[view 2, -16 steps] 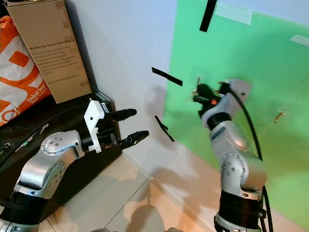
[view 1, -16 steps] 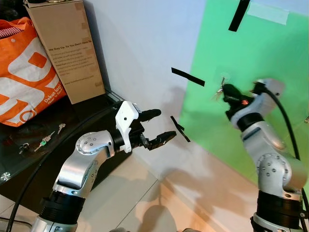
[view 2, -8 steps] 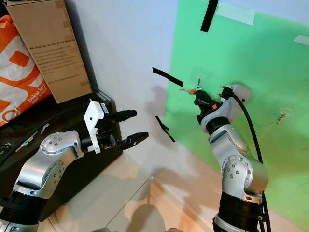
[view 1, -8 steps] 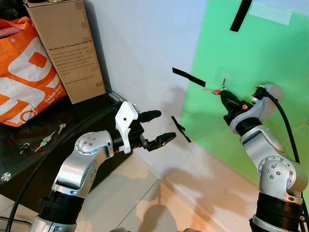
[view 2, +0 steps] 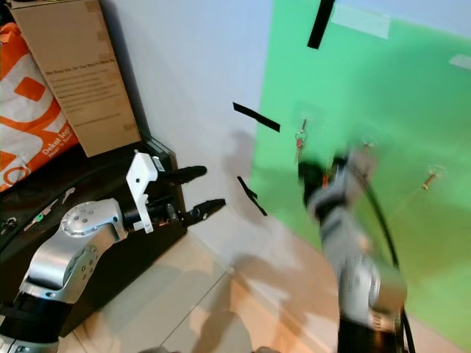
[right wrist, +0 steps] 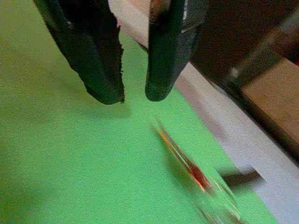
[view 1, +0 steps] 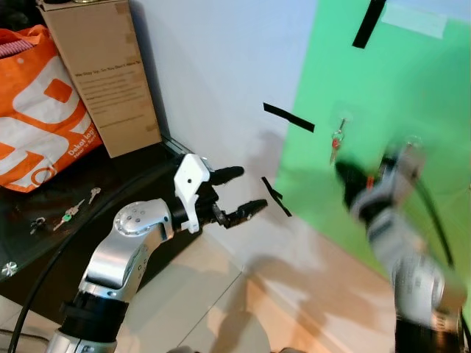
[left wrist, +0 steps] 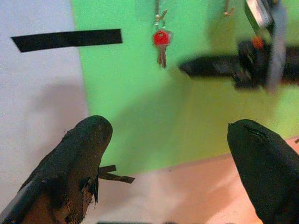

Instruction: Hang keys on a hook

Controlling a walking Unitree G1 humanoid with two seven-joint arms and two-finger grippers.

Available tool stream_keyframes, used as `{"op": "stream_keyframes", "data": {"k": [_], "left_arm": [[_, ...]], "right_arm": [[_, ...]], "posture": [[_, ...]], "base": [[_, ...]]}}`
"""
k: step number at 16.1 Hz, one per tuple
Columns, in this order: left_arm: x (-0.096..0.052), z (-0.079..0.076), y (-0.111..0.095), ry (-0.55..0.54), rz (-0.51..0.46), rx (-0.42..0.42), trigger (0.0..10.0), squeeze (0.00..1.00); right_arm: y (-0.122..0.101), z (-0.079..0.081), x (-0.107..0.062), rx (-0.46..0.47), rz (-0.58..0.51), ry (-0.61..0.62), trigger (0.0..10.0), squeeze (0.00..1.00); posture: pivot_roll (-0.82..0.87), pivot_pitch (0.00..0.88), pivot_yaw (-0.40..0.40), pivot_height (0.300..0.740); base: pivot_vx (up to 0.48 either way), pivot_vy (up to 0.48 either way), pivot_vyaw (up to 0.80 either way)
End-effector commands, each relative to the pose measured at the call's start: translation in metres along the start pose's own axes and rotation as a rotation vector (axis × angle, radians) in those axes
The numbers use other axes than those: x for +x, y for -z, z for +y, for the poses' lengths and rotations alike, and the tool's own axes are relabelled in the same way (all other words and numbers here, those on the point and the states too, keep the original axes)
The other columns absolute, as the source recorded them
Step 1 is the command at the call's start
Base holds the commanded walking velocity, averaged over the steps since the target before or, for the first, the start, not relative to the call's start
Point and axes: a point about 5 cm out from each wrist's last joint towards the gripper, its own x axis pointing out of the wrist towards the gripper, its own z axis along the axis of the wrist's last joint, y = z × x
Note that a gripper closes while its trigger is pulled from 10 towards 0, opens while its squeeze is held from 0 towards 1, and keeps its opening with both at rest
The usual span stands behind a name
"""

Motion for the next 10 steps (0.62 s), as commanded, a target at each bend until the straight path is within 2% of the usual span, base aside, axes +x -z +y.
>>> {"op": "stream_keyframes", "data": {"k": [1,3,4,5,7,10], "left_arm": [[-0.003,0.004,-0.003,-0.069,-0.018,0.018,10.0,0.00],[-0.010,0.010,-0.001,-0.202,-0.021,0.005,10.0,0.00],[-0.015,0.015,0.004,-0.268,0.024,0.027,10.0,0.00],[-0.021,0.021,0.010,-0.365,0.067,0.071,10.0,0.00],[-0.028,0.026,0.022,-0.473,0.144,0.109,10.0,0.00],[-0.031,0.024,0.027,-0.545,0.165,0.118,10.0,0.00]], "right_arm": [[-0.004,0.007,-0.003,-0.072,-0.026,-0.042,10.0,1.00],[0.011,0.006,-0.011,-0.160,-0.012,-0.042,10.0,1.00],[0.019,0.005,-0.014,-0.172,0.003,-0.039,10.0,1.00],[0.026,0.002,-0.015,-0.237,0.016,-0.025,10.0,1.00],[0.033,0.003,-0.015,-0.277,0.010,-0.063,10.0,1.00],[0.040,0.002,-0.015,-0.283,-0.003,-0.045,10.0,1.00]], "posture": [[-0.12,0.000,0.026,0.740],[-0.12,0.000,0.034,0.740],[-0.12,0.000,0.036,0.740],[-0.11,0.000,0.034,0.740],[-0.10,0.000,0.036,0.740],[-0.09,0.000,0.035,0.740]], "base": [[0.000,0.000,0.00],[0.000,0.000,0.00],[0.000,0.000,0.00],[0.000,0.000,0.00],[0.000,0.000,0.73],[0.000,0.000,0.80]]}}
